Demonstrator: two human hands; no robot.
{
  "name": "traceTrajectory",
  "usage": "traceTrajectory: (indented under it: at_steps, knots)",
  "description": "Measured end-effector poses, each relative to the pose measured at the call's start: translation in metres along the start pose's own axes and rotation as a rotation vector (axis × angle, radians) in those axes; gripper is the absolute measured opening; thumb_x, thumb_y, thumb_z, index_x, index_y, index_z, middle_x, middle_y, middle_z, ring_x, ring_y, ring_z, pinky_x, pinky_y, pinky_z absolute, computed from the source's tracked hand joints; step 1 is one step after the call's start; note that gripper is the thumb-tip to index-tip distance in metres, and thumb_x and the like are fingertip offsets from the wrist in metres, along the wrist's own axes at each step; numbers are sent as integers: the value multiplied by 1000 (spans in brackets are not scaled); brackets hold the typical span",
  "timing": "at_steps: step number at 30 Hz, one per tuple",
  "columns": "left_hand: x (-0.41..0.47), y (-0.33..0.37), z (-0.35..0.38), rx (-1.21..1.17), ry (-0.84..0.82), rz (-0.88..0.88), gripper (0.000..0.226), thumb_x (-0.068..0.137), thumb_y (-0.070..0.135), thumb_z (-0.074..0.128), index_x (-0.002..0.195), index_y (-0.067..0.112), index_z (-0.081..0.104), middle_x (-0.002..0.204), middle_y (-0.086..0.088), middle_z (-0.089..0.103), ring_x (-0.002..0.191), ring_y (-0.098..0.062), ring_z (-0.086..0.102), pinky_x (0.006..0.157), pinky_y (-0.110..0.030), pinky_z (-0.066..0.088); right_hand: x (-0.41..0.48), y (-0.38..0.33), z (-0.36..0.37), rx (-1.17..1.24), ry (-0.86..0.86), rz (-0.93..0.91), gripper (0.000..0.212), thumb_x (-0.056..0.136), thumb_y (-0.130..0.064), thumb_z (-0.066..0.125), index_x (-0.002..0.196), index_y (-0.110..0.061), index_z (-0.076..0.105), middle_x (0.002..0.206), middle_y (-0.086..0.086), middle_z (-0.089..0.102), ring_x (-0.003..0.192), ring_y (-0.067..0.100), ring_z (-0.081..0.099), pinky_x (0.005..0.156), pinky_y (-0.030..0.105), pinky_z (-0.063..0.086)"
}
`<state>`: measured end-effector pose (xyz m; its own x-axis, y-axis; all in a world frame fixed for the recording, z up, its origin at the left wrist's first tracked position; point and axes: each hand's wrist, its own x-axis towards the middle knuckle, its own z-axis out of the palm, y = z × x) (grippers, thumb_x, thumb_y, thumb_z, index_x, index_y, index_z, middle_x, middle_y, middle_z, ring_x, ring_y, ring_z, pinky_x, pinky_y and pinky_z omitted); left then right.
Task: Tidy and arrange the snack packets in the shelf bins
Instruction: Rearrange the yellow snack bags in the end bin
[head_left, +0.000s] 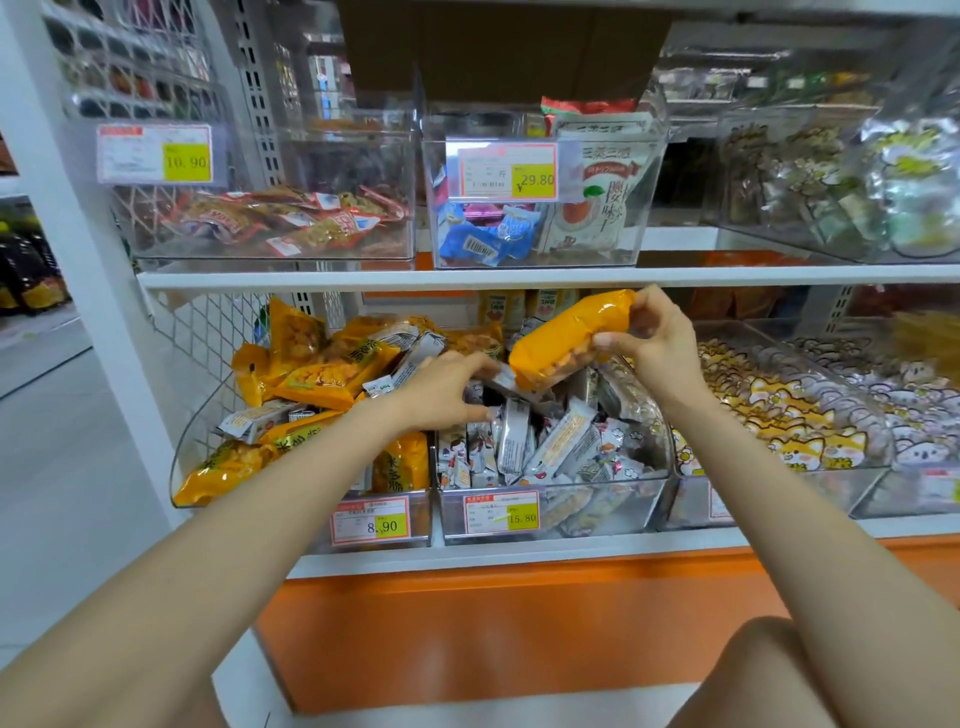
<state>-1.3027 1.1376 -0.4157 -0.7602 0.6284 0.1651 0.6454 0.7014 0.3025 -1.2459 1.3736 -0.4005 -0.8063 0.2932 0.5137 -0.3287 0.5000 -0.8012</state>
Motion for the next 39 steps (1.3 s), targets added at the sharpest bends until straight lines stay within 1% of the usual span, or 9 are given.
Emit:
traceTrajectory:
  at_steps: [3,6,10,14,18,21,30,35,39]
  knots:
    - [-15,1,-10,-363,152,20,66,79,27,74,135,18,39,132,3,49,121,-9,45,100,-24,37,-5,-9,17,46,-15,-7,32,52,-45,76,75,-41,54,101,20,59,96,34,56,87,54,47]
    - [-32,1,-14,-504,217,29,61,79,26,74,130,20,40,125,7,51,113,-5,49,88,-10,38,-13,-27,36,100,-20,-13,31,63,-24,80,76,-34,53,94,14,61,93,31,56,86,48,48]
    - [-51,-7,-15,-571,454,-16,48,78,24,74,117,22,46,109,12,54,103,-6,54,84,-16,43,-16,-38,66,253,-69,-30,29,71,-4,77,78,-20,54,80,-1,62,77,12,59,76,33,51]
    - [-77,-25,-25,-539,613,-53,39,78,16,74,106,21,47,99,17,54,89,5,55,71,-6,45,-19,-51,93,295,-245,-37,24,77,-6,73,91,-18,58,87,-3,65,78,1,61,75,17,51]
    - [-101,-54,-38,-370,751,-121,39,76,21,76,104,23,50,100,7,59,91,-10,57,76,-24,49,-20,-48,112,80,-314,-87,32,82,-12,71,111,-11,58,97,-5,63,83,2,57,71,4,43]
    - [-111,-68,-44,-186,849,-157,40,75,19,77,109,16,55,104,5,59,94,-13,55,75,-29,45,-17,-39,123,-79,-283,-72,35,85,-14,68,118,-9,58,107,4,65,94,13,59,79,17,43]
    - [-111,-107,-46,476,825,-192,45,65,2,74,107,10,61,101,-11,58,93,-32,52,76,-37,36,-2,-28,144,-295,-306,-40,41,86,-20,66,126,-13,57,112,9,67,104,28,60,91,44,49]
    - [-89,-109,-50,394,606,-390,46,81,23,70,123,12,56,114,-17,56,108,-36,48,89,-42,37,7,-27,159,-405,-430,-77,64,86,-23,66,142,-18,36,137,12,51,123,33,49,99,42,43]
    - [-80,-111,-47,329,515,-348,58,91,50,49,140,21,42,133,-9,50,126,-28,38,103,-39,28,12,-29,168,-398,-501,-90,66,90,-20,61,147,-15,27,143,13,43,129,32,43,103,36,36]
